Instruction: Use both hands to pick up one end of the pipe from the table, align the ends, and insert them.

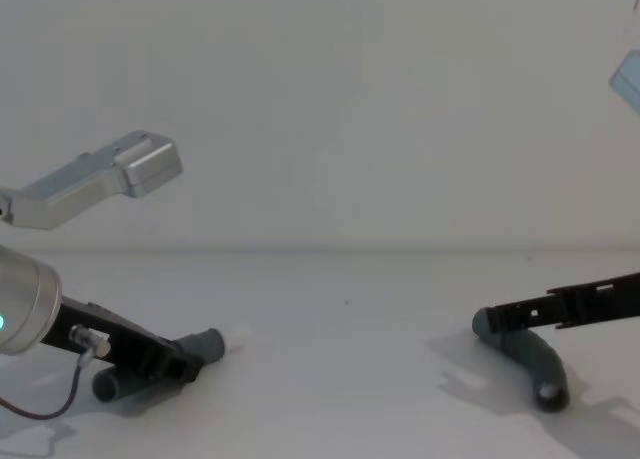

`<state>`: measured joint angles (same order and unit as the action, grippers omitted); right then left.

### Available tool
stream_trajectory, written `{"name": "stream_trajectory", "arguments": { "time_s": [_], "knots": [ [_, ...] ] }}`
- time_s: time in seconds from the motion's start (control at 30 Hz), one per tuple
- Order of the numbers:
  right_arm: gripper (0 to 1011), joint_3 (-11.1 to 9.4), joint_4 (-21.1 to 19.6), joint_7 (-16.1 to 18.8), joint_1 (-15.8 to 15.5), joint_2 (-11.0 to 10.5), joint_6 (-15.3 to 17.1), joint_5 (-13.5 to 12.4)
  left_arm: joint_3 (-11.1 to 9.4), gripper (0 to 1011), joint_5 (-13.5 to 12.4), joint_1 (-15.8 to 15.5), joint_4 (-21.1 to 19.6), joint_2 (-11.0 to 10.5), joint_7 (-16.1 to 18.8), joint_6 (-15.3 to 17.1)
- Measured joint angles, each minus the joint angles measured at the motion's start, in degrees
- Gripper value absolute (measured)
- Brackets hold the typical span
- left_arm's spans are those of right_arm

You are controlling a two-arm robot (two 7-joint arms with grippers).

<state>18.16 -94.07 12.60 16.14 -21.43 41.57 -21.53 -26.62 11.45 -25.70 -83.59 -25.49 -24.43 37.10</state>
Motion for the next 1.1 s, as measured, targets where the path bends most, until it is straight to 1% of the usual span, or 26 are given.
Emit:
{"name": "stream_trajectory", "arguments": {
  "time_s": [0.67,1.1],
  "knots": [
    [1001,1.2,4.8,0.4,1.9,2.0,0.2,1.5,0.0,365,0.0,0.0,0.0,0.0,0.0,0.0],
    [1001,1.3,6.4,0.6,2.3,2.6,0.3,2.1,0.0,364,0.0,0.0,0.0,0.0,0.0,0.0]
  ]
}}
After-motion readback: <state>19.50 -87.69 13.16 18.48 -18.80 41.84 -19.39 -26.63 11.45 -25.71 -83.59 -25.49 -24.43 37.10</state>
